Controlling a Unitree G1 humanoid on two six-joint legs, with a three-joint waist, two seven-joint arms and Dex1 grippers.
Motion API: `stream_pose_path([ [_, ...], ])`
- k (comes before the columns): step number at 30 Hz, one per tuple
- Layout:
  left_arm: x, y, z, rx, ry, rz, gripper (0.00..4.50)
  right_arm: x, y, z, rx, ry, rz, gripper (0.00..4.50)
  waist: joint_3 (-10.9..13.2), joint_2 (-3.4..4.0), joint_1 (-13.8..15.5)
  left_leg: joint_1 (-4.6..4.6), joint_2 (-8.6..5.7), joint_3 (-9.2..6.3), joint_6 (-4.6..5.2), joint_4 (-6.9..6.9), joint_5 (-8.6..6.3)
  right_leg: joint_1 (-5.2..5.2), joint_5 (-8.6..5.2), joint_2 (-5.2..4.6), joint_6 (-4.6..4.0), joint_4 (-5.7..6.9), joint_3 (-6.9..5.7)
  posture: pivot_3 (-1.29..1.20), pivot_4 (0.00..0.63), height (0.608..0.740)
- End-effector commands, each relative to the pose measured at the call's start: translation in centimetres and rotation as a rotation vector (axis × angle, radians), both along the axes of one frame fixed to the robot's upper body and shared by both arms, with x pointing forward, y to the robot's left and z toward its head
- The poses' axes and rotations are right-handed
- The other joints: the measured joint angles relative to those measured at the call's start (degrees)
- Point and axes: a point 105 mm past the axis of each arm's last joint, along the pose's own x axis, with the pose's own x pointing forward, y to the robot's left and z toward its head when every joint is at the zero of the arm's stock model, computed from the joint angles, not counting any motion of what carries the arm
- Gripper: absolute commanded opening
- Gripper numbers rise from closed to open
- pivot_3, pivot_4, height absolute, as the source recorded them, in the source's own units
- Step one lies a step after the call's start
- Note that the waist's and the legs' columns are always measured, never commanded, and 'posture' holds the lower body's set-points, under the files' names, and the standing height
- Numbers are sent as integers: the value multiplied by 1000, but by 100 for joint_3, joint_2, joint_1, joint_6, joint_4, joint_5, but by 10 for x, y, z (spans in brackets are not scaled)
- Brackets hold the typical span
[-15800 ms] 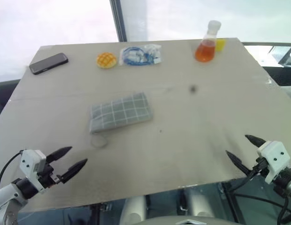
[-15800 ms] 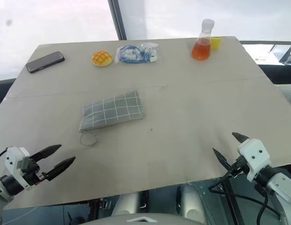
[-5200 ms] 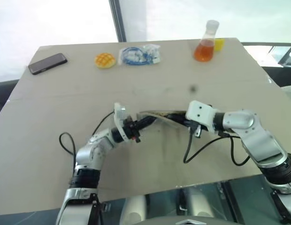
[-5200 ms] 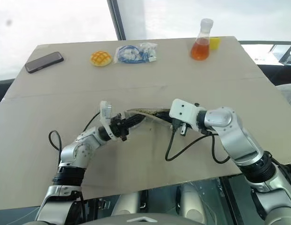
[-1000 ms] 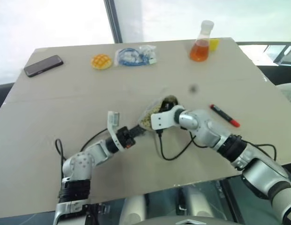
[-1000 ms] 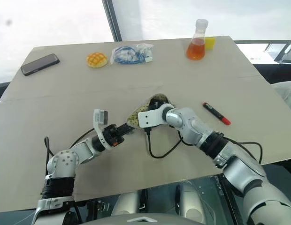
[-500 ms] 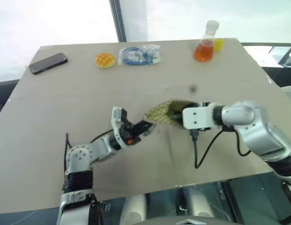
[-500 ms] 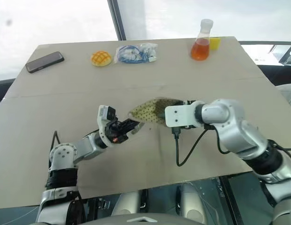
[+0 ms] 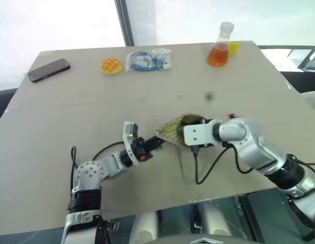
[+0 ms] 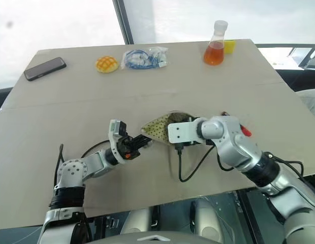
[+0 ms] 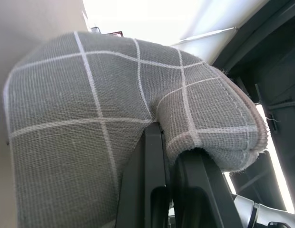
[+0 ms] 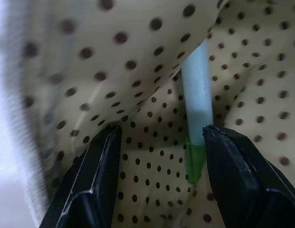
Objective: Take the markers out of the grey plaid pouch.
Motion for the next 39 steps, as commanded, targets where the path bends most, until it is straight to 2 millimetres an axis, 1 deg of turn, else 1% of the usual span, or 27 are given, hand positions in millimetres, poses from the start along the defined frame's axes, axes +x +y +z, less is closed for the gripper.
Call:
stream_pose_path([
  [1,-5,2,8,-25,-36,-2,0,18,10,14,20,-147,-25,2775,1,1,1,-1,0,0,0,0,0,-1,0,0,0,0,0,0,150,740],
  [5,-8,2,8,-29,-34,-4,0,20,22,13,52,-169,-28,2775,1,1,3,-2,0,0,0,-3,0,-1,1,0,-2,0,0,0,150,740],
  [8,-8,4,6,-29,-16,6,0,14,30,24,155,-128,-33,2775,1,2,5,-2,0,-1,0,-4,0,-1,2,0,-3,-1,0,0,150,740],
  [10,-10,5,3,-25,5,-6,0,13,34,29,186,-137,-2,2775,1,2,4,-1,0,-1,0,-5,0,-1,2,0,-2,0,0,0,150,740],
  [12,-11,4,2,-20,12,-17,0,12,48,31,238,-143,60,2775,1,2,2,-1,0,-1,0,-5,0,0,1,0,-1,0,0,0,150,740],
  [14,-13,3,3,-28,15,-32,0,19,60,20,240,-150,89,2775,0,1,-19,1,0,-1,0,-5,0,0,1,0,0,0,0,0,150,740],
  [15,-13,2,3,-29,13,-39,0,22,65,8,224,-133,106,2775,1,1,-21,6,0,2,0,-5,0,2,0,2,0,1,2,0,150,740],
  [17,-13,-1,5,-32,4,-46,0,29,67,-13,191,-111,118,2775,1,1,-22,8,1,1,0,-7,0,2,0,2,0,2,3,0,150,740],
  [18,-12,-1,7,-33,-4,-42,0,32,66,-21,187,-91,118,2272,1,2,-22,10,1,2,0,-7,0,3,1,2,-1,2,3,0,150,740],
  [19,-10,0,9,-35,-11,-29,0,35,62,-25,176,-96,113,1976,1,1,-23,8,0,3,0,-7,0,2,1,2,-2,2,5,0,150,740],
  [20,-8,1,10,-37,-17,-17,0,38,58,-25,167,-111,114,1469,1,1,-21,9,0,4,0,-7,0,3,2,2,-3,2,8,0,150,740],
  [21,-6,3,11,-35,-24,-4,0,40,55,-23,169,-125,112,1104,0,0,-21,9,0,6,0,-8,0,3,2,1,-3,2,10,0,150,740],
  [22,-4,6,12,-28,-35,19,0,41,49,-16,174,-147,107,658,-3,-3,-18,10,0,8,0,-8,0,3,2,1,-3,2,13,0,150,740],
  [23,-2,8,11,-20,-44,41,0,41,43,-9,178,-167,105,393,-5,-6,-3,12,0,8,0,-8,0,5,2,1,-3,2,13,0,150,740],
  [26,6,16,9,20,-75,120,0,36,23,9,195,-188,89,393,-3,-4,25,21,-2,6,0,-13,0,16,1,-2,-3,0,10,0,150,740],
  [29,20,26,7,91,-140,233,0,21,2,35,279,-146,47,393,-1,-4,46,16,-5,6,0,-13,-1,15,6,-5,-10,-4,10,0,150,740],
  [31,28,31,7,120,-173,275,0,13,-10,50,309,-134,29,393,1,-2,32,15,-3,7,0,-13,-1,13,7,-3,-12,-5,10,0,150,740],
  [35,40,37,7,176,-234,315,0,3,-26,65,375,-66,-4,393,1,-2,4,16,0,8,0,-13,-1,7,1,2,-4,-2,10,0,150,740],
  [39,46,35,10,210,-284,307,0,-8,-32,64,397,-3,22,393,1,-3,20,21,0,8,0,-29,-1,7,-1,2,-2,-5,10,0,150,740],
])
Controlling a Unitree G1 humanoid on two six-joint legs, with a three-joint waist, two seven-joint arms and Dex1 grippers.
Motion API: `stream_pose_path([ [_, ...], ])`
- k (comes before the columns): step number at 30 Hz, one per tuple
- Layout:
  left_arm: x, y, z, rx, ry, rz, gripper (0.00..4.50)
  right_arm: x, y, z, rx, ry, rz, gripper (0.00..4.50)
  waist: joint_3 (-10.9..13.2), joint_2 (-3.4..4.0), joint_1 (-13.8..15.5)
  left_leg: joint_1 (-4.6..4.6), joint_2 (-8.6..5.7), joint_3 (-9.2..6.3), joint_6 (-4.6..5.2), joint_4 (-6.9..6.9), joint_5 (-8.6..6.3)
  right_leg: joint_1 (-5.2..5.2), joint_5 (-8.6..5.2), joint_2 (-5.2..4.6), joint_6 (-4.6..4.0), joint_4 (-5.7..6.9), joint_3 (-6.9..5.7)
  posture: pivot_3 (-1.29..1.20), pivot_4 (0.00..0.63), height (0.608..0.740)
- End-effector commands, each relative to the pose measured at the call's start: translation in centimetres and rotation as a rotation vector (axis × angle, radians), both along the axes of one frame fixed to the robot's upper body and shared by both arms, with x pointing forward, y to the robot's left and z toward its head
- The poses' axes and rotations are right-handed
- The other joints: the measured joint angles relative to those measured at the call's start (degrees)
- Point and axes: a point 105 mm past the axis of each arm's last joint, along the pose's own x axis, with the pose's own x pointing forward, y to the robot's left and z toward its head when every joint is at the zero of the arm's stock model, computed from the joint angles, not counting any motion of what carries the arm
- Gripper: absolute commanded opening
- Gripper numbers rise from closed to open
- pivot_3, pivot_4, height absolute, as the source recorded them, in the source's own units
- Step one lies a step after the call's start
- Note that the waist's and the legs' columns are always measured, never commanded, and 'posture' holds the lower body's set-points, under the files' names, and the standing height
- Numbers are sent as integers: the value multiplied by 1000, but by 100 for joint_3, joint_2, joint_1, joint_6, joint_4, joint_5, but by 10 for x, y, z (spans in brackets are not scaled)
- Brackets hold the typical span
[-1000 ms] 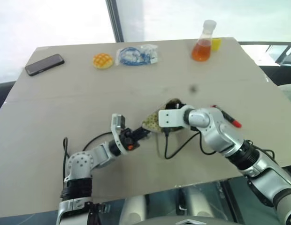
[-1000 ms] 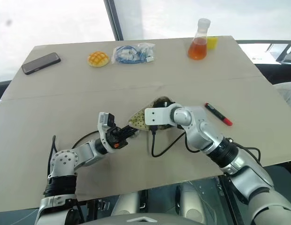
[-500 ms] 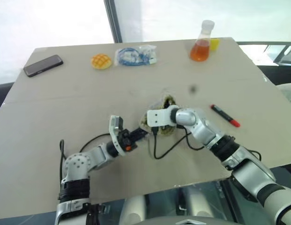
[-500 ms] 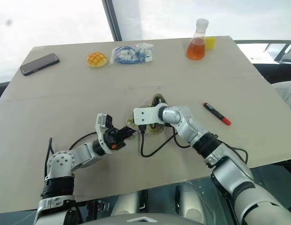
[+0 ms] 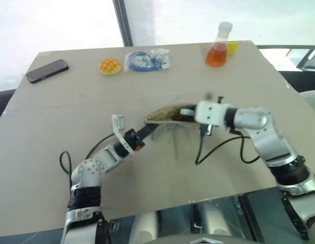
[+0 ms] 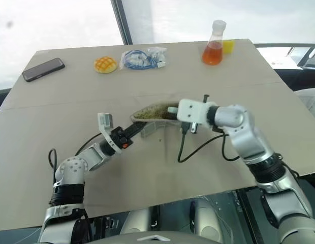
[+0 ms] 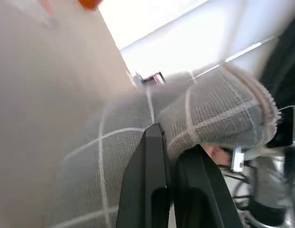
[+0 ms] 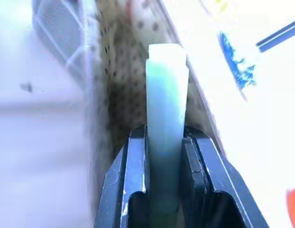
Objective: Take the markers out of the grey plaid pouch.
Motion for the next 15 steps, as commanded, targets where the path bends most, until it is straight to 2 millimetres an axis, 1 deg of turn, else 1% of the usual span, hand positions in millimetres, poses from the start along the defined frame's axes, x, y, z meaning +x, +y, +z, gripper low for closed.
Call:
stream_pose_path([
  [1,7,4,6,49,-67,22,0,-9,-6,5,26,21,29,393,0,0,4,-1,0,1,0,-3,0,0,0,0,0,-3,0,0,150,740],
  [5,8,-1,12,71,-118,0,0,-18,7,21,192,52,66,393,1,0,-1,-9,-2,6,0,-5,0,-4,2,-2,-2,-11,3,0,150,740],
  [6,8,-2,11,97,-136,2,0,-20,10,30,262,58,69,393,1,0,-1,-9,-2,6,0,-5,0,-6,3,-2,-2,-11,3,0,150,740],
  [8,11,-1,10,166,-181,31,0,-19,8,65,490,40,34,393,1,-1,6,-10,-2,3,0,-9,0,-8,12,0,2,-9,2,0,150,740],
  [10,14,3,9,232,-232,74,0,-21,-10,113,752,22,-8,393,4,5,8,-13,-1,1,0,-10,1,-12,24,1,4,-7,-1,0,150,740],
  [11,15,5,9,244,-248,88,0,-23,-17,127,821,16,-14,393,5,5,16,-14,-1,1,0,-10,1,-13,24,0,4,-6,-1,0,150,740],
  [12,16,8,9,266,-264,109,0,-27,-28,140,906,37,-21,393,5,6,32,-14,-2,2,0,-10,1,-13,25,-2,3,-6,-1,0,150,740],
  [14,17,11,9,309,-296,129,0,-30,-48,158,1028,49,-62,393,2,3,73,-21,-3,1,0,-8,1,-16,26,-6,2,-8,-3,0,150,740],
  [15,18,12,9,329,-310,146,0,-30,-59,164,1087,71,-92,393,1,2,77,-22,-3,1,0,-9,0,-15,26,-6,1,-14,-5,0,150,740],
])
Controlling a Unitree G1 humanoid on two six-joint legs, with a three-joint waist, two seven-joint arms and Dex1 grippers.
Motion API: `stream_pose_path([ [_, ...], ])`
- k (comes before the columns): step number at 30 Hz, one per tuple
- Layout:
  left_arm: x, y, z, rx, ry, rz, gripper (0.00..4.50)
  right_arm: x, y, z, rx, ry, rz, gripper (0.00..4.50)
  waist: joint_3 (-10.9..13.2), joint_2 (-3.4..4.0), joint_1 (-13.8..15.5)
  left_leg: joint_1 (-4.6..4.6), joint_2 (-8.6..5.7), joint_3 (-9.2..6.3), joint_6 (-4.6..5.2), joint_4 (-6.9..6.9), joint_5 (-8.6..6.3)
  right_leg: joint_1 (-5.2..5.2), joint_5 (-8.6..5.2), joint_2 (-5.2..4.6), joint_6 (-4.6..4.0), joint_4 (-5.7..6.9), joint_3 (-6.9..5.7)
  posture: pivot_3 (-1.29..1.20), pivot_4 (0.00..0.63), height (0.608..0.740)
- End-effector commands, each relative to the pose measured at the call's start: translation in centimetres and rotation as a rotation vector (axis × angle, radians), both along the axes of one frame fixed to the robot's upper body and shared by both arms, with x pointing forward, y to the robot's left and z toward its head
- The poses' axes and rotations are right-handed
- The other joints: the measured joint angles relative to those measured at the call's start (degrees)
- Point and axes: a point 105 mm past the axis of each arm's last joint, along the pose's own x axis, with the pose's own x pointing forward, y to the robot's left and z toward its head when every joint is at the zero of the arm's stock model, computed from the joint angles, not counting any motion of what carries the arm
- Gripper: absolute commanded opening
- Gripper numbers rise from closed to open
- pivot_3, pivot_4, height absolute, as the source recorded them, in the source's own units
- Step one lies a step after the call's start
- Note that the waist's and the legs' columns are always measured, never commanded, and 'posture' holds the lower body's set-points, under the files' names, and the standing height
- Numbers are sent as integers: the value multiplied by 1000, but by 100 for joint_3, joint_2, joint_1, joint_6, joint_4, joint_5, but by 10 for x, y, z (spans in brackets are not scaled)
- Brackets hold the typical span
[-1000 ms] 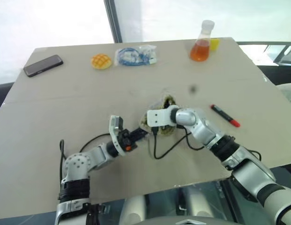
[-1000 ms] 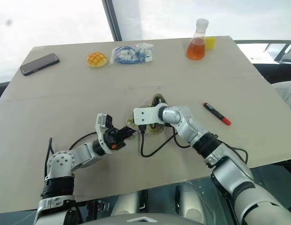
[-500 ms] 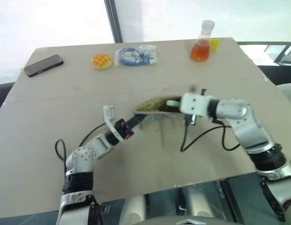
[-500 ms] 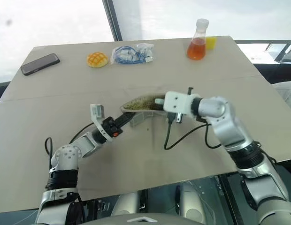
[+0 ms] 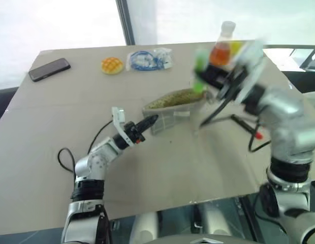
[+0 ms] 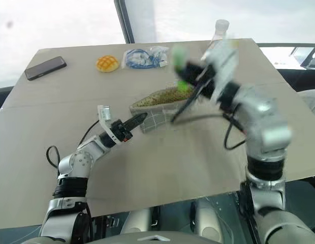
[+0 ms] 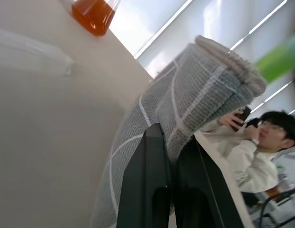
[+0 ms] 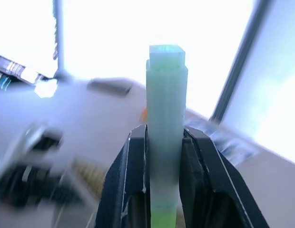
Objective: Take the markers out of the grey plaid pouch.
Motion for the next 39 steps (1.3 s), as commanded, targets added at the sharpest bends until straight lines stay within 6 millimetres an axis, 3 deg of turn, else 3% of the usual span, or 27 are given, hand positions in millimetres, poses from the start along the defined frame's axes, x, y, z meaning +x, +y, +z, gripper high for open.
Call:
stream_pose_path([
  [1,4,8,2,85,-70,67,0,-6,-38,21,200,71,-66,393,-1,0,8,-1,1,0,0,-2,0,0,0,0,-1,-2,-1,0,150,740],
  [5,11,16,6,167,-140,184,0,22,-88,-14,112,240,-364,393,-2,0,48,-4,-2,5,1,-24,0,-2,0,0,-2,-19,-1,0,150,740],
  [7,18,23,11,252,-202,283,0,48,-134,-76,-151,410,-621,393,-3,-2,78,-6,-2,6,1,-27,0,-2,1,0,-1,-25,0,0,150,740],
  [9,19,23,13,298,-241,307,0,59,-167,-119,-350,502,-755,393,0,15,61,-17,-6,12,2,-32,0,-9,2,-1,1,-36,4,0,150,740],
  [12,19,20,17,349,-299,321,0,76,-180,-159,-535,562,-762,393,1,15,35,-11,-7,23,3,-35,0,-13,1,3,4,-35,16,0,150,740],
  [14,18,19,18,368,-325,311,0,83,-183,-174,-592,583,-744,393,4,20,-17,-4,-5,26,3,-35,1,-13,0,8,7,-34,22,0,150,740],
  [17,15,20,18,407,-355,299,0,87,-182,-192,-658,609,-707,1716,2,13,-55,2,-2,23,3,-34,1,-7,-9,11,24,-30,21,0,150,740],
  [19,14,26,21,449,-393,311,0,89,-177,-194,-659,592,-690,2621,2,13,-61,2,-2,23,3,-34,1,-6,-9,11,23,-30,20,0,150,740],
  [21,14,35,30,526,-469,319,0,88,-173,-183,-676,526,-691,3572,4,14,-62,-5,-1,23,2,-35,1,-11,-6,10,19,-30,20,0,150,740],
  [23,16,47,41,587,-535,343,0,82,-164,-167,-661,466,-658,3572,4,15,-57,-8,0,24,2,-35,1,-15,1,10,8,-31,20,0,150,740],
  [26,16,67,61,731,-676,357,0,62,-127,-130,-583,317,-515,3572,6,17,-49,-10,3,23,2,-37,1,-18,1,10,8,-32,15,0,150,740],
  [29,15,84,74,844,-770,360,0,31,-87,-115,-551,225,-352,3572,5,17,-39,-11,4,22,1,-42,1,-20,0,11,9,-33,12,0,150,740],
  [33,17,110,67,998,-788,348,0,0,-42,-123,-499,207,-214,3572,3,14,-17,-11,4,21,2,-42,0,-16,-4,8,16,-38,9,0,150,740],
  [37,23,118,42,1027,-697,272,0,-11,-18,-143,-439,241,-143,3572,2,12,31,-12,3,21,2,-37,0,-15,-10,6,24,-37,7,0,150,740],
  [39,26,118,37,992,-660,229,706,-10,-14,-152,-424,266,-148,3632,3,11,77,-13,3,21,2,-29,0,-13,-11,6,24,-35,6,0,150,740],
])
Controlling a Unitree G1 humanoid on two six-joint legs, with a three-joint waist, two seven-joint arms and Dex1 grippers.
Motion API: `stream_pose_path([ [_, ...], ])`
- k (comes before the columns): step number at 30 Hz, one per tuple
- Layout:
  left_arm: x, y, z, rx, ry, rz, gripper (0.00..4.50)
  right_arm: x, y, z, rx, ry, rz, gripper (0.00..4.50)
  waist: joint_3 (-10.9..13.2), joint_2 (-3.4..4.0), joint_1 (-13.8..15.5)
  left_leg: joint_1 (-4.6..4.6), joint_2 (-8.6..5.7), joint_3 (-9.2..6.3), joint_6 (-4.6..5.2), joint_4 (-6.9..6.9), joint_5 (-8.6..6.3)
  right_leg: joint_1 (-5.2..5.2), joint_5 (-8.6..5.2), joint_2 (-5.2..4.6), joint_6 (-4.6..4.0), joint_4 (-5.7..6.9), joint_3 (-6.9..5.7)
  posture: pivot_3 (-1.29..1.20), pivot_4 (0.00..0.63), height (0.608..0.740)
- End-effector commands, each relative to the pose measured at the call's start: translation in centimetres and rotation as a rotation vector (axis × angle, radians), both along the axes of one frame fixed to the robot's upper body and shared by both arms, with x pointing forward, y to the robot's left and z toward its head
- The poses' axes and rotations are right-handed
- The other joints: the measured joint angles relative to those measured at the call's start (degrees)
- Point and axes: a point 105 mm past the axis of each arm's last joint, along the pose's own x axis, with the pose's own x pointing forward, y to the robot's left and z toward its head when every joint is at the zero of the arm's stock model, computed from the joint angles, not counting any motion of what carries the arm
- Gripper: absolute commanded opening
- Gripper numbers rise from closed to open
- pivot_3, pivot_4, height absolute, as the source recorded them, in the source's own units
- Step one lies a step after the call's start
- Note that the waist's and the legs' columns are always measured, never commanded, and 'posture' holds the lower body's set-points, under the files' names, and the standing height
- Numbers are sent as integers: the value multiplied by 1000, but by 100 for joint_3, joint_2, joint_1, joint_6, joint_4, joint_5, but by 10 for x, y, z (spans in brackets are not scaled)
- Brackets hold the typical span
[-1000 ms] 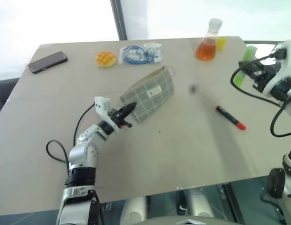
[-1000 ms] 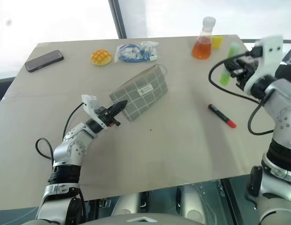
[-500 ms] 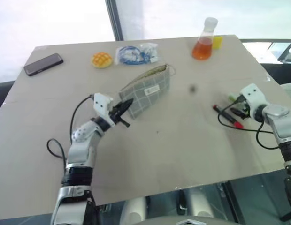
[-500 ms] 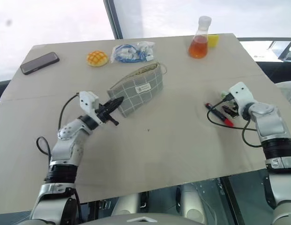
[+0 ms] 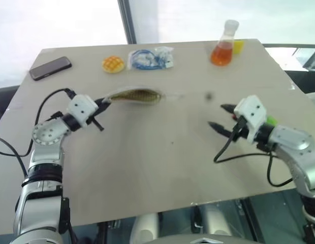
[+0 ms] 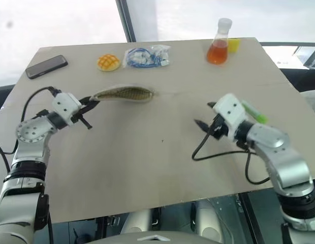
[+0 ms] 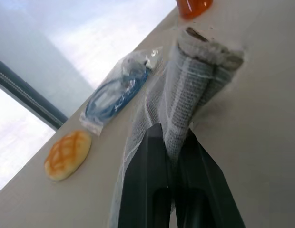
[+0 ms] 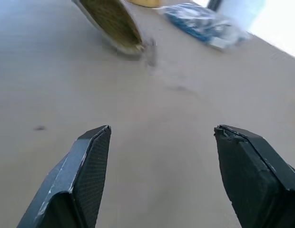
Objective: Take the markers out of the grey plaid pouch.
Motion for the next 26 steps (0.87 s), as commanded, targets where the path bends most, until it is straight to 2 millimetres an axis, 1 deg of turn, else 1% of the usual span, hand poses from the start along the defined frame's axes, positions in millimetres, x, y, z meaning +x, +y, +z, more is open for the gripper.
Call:
stream_pose_path([
  [1,5,0,6,-28,18,-42,935,0,3,-4,-14,-45,-29,3632,0,-1,22,-2,-1,0,0,5,0,0,0,0,0,3,0,0,150,740],
  [2,7,1,12,-55,17,-43,1458,2,-1,-9,-65,-75,-56,3632,-2,-5,26,-4,-1,-2,0,7,0,0,0,0,0,3,0,0,150,740],
  [3,7,2,17,-86,30,-55,1838,3,-5,-13,-93,-94,-83,3632,-2,-13,33,-5,-1,-3,0,7,0,0,0,0,0,3,0,0,150,740],
  [4,4,1,21,-126,52,-83,2492,1,-8,-15,-77,-93,-106,3632,-3,-17,29,-9,-2,-8,0,8,0,0,0,0,0,3,-2,0,150,740],
  [5,-1,0,24,-154,70,-112,2841,-2,-11,-16,-48,-81,-129,3632,-3,-17,16,-10,-2,-8,0,8,0,0,0,0,0,3,-3,0,150,740],
  [6,-8,-2,25,-184,102,-143,3352,-5,-16,-19,-24,-66,-151,4160,-3,-17,8,-9,-2,-6,0,8,0,0,1,0,-1,5,0,0,150,740],
  [7,-18,-4,21,-210,159,-176,3394,-12,-21,-24,-31,-48,-164,4380,-4,-17,0,-8,-1,-7,0,7,0,-1,3,1,-2,6,0,0,150,740],
  [8,-30,-7,16,-211,216,-208,3394,-18,-27,-30,-46,-33,-175,4455,-6,-13,-40,-8,0,-8,-1,3,0,-1,5,2,-6,6,0,0,150,740],
  [10,-52,-12,10,-260,299,-228,3394,-32,-44,-39,-60,11,-223,4455,-6,-11,-115,4,-1,0,-8,-6,-3,-3,3,2,-6,17,16,0,150,740],
  [12,-74,-23,9,-322,362,-245,3394,-49,-65,-49,-106,48,-271,4455,-3,-13,-129,7,0,-2,-11,-15,-4,-4,0,2,-2,16,18,0,150,740],
  [13,-82,-28,9,-353,383,-242,3394,-57,-73,-53,-123,63,-283,4455,-3,-12,-129,-2,1,-4,-9,-12,-5,-11,-1,2,0,18,13,0,150,740],
  [15,-96,-37,6,-393,425,-226,3394,-71,-89,-59,-143,93,-307,4455,-4,-12,-97,10,3,-13,-9,-12,-7,2,-16,-1,20,16,10,0,150,740],
  [17,-110,-44,-4,-420,478,-192,3394,-89,-107,-65,-146,134,-339,4455,-1,-10,-72,19,4,-21,-10,-11,-7,11,-31,-2,2,10,4,0,150,740],
  [18,-116,-46,-11,-408,501,-175,3394,-96,-113,-66,-148,147,-348,4455,1,-5,-63,38,5,-29,-11,-7,-7,25,-31,-3,0,13,11,0,150,740],
  [20,-123,-48,-19,-405,533,-152,3394,-103,-121,-65,-156,149,-358,4455,6,16,-58,101,8,-32,-40,-8,-24,68,-31,-13,-2,13,22,0,150,740],
  [21,-126,-47,-21,-405,543,-145,3394,-103,-123,-64,-152,147,-366,4455,10,19,-66,114,13,-33,-43,-9,-26,78,-31,-19,-2,12,25,0,150,740],
  [23,-130,-46,-25,-398,566,-139,3394,-103,-126,-62,-152,138,-368,4455,18,38,-110,110,25,-39,-44,-9,-27,73,-32,-22,-2,-5,21,0,150,740],
  [24,-132,-46,-26,-393,573,-136,3394,-102,-127,-62,-151,133,-367,4455,20,42,-118,99,42,-46,-44,-11,-27,71,-32,-30,-2,-37,6,0,150,740],
  [26,-133,-45,-29,-379,583,-127,3394,-100,-127,-61,-150,125,-364,4455,22,44,-128,91,42,-44,-44,-11,-27,59,-32,-43,-2,-42,-2,0,150,740],
])
